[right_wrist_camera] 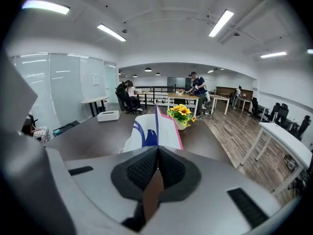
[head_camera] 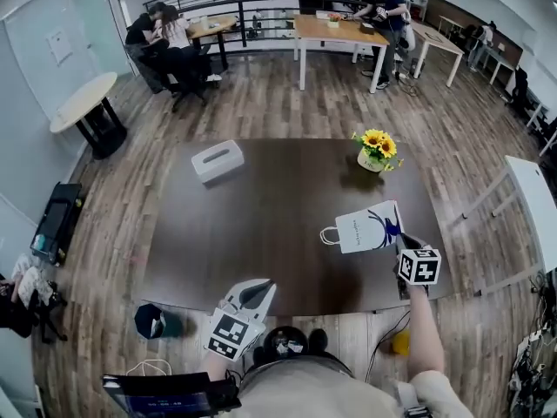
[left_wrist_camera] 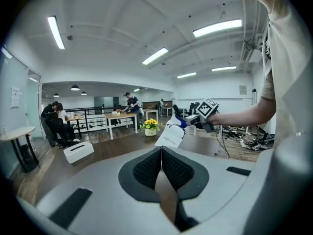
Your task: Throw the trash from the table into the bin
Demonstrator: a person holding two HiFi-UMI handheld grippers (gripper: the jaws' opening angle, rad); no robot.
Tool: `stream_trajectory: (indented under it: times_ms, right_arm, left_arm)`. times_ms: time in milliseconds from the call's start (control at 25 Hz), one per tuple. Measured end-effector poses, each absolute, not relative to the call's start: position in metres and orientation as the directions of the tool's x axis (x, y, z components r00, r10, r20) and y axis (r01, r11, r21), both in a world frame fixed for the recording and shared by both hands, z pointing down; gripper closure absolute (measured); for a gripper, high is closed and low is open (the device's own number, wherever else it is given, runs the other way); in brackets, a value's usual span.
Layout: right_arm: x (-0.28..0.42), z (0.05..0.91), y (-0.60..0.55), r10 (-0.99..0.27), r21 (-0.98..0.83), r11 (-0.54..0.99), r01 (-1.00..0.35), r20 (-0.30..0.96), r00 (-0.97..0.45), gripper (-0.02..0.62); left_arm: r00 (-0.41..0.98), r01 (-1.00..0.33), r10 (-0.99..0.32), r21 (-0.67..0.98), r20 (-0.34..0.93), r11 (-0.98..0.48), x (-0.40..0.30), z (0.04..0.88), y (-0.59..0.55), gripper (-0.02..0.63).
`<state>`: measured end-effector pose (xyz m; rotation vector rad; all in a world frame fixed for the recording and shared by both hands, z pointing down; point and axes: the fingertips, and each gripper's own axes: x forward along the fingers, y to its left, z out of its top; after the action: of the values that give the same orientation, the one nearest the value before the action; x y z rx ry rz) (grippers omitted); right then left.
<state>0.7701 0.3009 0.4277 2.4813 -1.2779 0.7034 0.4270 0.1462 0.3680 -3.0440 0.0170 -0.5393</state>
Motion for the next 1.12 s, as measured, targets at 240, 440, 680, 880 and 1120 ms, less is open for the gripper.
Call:
stream_trajectory:
  times_ms: [240,440,680,880,1120]
  right_arm:
    - [0.684,0.422,0.28,-0.708,-0.004,-0.573,-0.82,0.506,0.492,0.58]
    - [0.62,0.409,0.265,-0.736,-0.051,-0.567,-0.822,0.479,0.478,0.58]
    - [0.576,0.367,0.278,-0.79,-0.056,-0.52,-0.852,0.409,0.456,0.58]
    - [0.559,0.371,0.31,-0.835,-0.071,-0.465,-0.882,0.367,0.411,0.58]
    - [0.551,0.385,0.386,-0.874,-0.182,-0.419,-0.89,0.345,0.341,0.58]
  left_arm:
    - [0.95,-0.014,-0.022,-0.028,0.311,-0.999,0.354,0.376,0.121,0.592]
    - [0.951,0.003,0.009,0.021,0.311,-1.0,0.312,0.386,0.109,0.592]
    - [0.961,0.012,0.015,0.012,0.277,-1.0,0.3,0.369,0.131,0.592]
    - [0.956,0.003,-0.001,-0.015,0.293,-1.0,0.3,0.369,0.168,0.592]
    - [0.944,-0.003,-0.011,-0.025,0.33,-1.0,0.308,0.372,0.237,0.592]
